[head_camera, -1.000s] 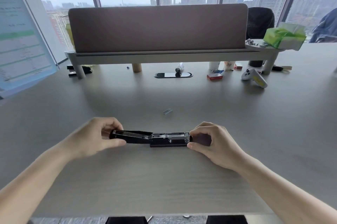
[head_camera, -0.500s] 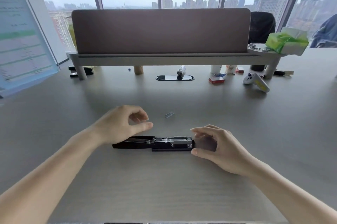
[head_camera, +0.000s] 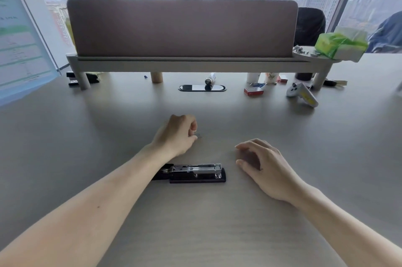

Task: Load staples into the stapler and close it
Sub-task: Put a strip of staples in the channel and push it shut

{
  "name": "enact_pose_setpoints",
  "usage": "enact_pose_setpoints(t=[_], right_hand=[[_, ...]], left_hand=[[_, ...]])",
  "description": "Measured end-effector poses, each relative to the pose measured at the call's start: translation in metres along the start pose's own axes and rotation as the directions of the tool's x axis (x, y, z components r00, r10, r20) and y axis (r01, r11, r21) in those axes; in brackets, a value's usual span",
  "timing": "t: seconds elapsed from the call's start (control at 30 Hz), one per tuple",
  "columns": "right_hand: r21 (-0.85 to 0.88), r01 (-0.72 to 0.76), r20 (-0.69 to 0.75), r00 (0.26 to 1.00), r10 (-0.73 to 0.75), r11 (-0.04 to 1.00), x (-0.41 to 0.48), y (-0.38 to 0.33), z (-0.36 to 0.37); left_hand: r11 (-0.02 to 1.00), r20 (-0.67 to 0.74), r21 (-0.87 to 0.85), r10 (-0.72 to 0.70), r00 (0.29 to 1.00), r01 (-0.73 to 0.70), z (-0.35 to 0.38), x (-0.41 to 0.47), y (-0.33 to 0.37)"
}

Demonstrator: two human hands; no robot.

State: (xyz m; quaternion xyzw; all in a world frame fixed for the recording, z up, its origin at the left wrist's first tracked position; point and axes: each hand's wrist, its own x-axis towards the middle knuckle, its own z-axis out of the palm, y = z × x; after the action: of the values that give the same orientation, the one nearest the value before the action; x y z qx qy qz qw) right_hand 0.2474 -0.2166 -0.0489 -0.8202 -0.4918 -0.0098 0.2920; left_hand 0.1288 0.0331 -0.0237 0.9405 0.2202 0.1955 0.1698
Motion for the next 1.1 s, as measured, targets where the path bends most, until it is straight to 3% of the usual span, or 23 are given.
enact_pose_setpoints(t=[0.17, 0.27, 0.33, 0.4, 0.47, 0.6, 0.77, 0.83, 0.93, 1.1], right_hand=[[0.081, -0.021, -0.060, 0.998, 0.026, 0.997, -0.001, -0.006, -0.004], [0.320, -0.090, -0.121, 0.984, 0.135, 0.943, 0.008, -0.027, -0.005], [0.518, -0.176, -0.039, 0.973, 0.228, 0.837, 0.019, -0.046, -0.007], [0.695, -0.296, 0.134, 0.949, 0.286, 0.655, 0.025, -0.066, -0.011], [0.765, -0.377, 0.248, 0.920, 0.302, 0.523, 0.026, -0.077, -0.015], [0.789, -0.429, 0.320, 0.898, 0.303, 0.439, 0.022, -0.083, -0.017], [0.793, -0.404, 0.298, 0.910, 0.288, 0.456, 0.018, -0.082, -0.018], [0.786, -0.356, 0.249, 0.931, 0.269, 0.505, 0.017, -0.082, -0.019], [0.733, -0.255, 0.150, 0.965, 0.216, 0.631, 0.017, -0.079, -0.016], [0.586, -0.107, -0.011, 0.990, 0.140, 0.803, 0.012, -0.073, -0.005]], left_hand=[[0.980, -0.060, -0.141, 0.135, 0.989, -0.142, -0.025, -0.018, 0.012], [0.935, -0.106, -0.127, 0.318, 0.942, -0.330, -0.045, -0.039, 0.025], [0.898, -0.122, -0.089, 0.420, 0.899, -0.431, -0.053, -0.052, 0.032], [0.863, -0.130, -0.061, 0.492, 0.861, -0.502, -0.057, -0.061, 0.038], [0.842, -0.134, -0.046, 0.528, 0.838, -0.538, -0.059, -0.067, 0.039], [0.824, -0.143, -0.036, 0.556, 0.819, -0.566, -0.057, -0.074, 0.038], [0.869, -0.164, -0.123, 0.459, 0.873, -0.479, -0.055, -0.081, 0.040], [0.907, -0.164, -0.275, 0.281, 0.946, -0.318, -0.056, -0.080, 0.040], [0.861, 0.030, -0.505, 0.077, 0.997, -0.052, -0.056, -0.075, 0.038], [0.830, 0.075, -0.558, 0.059, 0.995, -0.007, -0.053, -0.080, 0.034]])
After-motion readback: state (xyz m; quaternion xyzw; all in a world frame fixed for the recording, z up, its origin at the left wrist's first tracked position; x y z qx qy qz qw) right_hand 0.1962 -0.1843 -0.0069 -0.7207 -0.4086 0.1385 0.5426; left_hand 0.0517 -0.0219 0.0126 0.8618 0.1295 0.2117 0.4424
